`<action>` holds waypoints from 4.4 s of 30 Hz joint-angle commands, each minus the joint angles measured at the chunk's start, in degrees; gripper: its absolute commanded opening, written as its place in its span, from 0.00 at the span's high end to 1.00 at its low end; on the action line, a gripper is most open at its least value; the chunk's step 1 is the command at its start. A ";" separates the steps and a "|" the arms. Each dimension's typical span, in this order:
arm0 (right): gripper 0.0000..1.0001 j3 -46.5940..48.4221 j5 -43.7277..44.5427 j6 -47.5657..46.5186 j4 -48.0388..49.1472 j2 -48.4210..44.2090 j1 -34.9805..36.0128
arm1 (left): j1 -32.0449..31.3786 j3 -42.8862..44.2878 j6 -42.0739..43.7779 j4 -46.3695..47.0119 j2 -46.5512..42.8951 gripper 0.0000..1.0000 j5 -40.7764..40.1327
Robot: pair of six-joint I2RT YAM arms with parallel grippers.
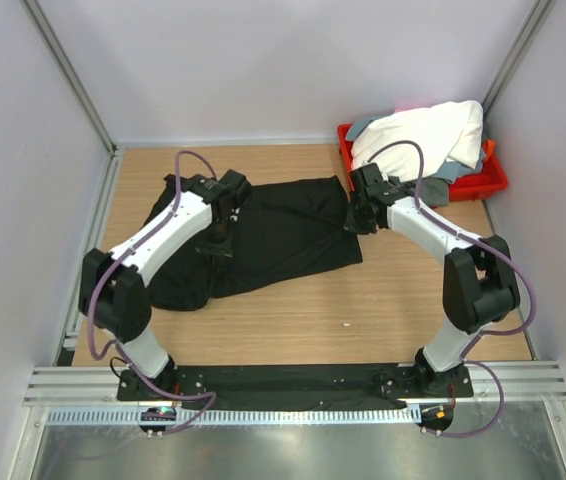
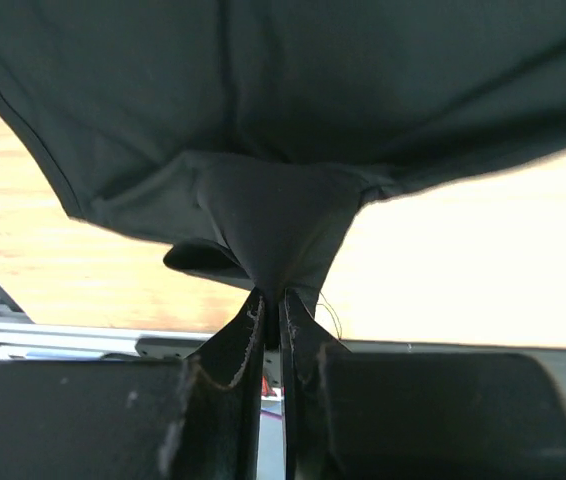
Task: Fold and stack the t-shirts
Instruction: Fold the tshirt
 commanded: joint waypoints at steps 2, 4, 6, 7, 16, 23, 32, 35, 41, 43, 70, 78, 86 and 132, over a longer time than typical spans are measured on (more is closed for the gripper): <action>0.99 4.62 -1.74 -1.87 2.17 4.11 -1.54 | 3.73 6.15 3.38 -1.08 4.43 0.92 -1.41; 0.99 5.93 -2.18 -2.13 2.17 6.13 -1.89 | 5.66 8.35 3.73 -1.87 5.84 0.92 -2.38; 0.99 7.34 -2.88 -2.57 1.73 7.54 -1.98 | 7.59 10.10 4.26 -2.22 6.02 0.92 -3.17; 0.99 7.69 -2.97 -2.66 1.56 8.15 -2.07 | 8.13 10.81 4.35 -2.48 6.28 0.92 -3.70; 0.99 9.98 -4.20 -3.27 2.08 12.55 -3.74 | 11.29 17.32 5.84 -3.45 13.48 0.92 -4.14; 0.29 14.28 -2.11 -4.06 -0.29 15.28 -4.00 | 12.96 21.63 0.76 -6.87 18.95 0.31 -12.91; 0.06 3.60 -0.76 -4.15 1.10 2.12 -4.18 | 11.83 2.53 -11.27 -2.15 -6.23 0.25 -11.99; 0.05 -4.13 -3.05 -3.01 4.35 -2.63 -4.09 | 10.95 -11.82 -15.94 6.10 -16.63 0.34 -5.04; 0.05 -10.41 -8.33 -2.57 7.97 -3.89 -4.09 | 8.05 -30.39 -24.91 23.96 -26.76 0.37 2.63; 0.05 -10.58 -8.33 -3.18 8.06 -3.53 -4.18 | 7.17 -31.63 -25.45 26.16 -25.98 0.37 1.14; 0.07 -13.04 -11.14 -4.77 11.75 -0.02 -4.44 | 5.85 -28.38 -22.72 37.24 -4.79 0.67 -12.40; 0.08 -13.31 -11.67 -4.94 11.66 -0.28 -4.44 | 5.93 -24.96 -18.24 33.21 -5.05 1.00 -13.81; 0.08 -13.49 -12.81 -4.86 11.57 -0.10 -4.36 | 10.49 -20.04 -13.32 25.13 -7.87 0.98 -16.97; 0.07 -15.15 -13.25 -5.56 9.55 -6.96 -4.35 | 20.00 -25.49 -17.01 26.35 -5.76 0.90 -10.01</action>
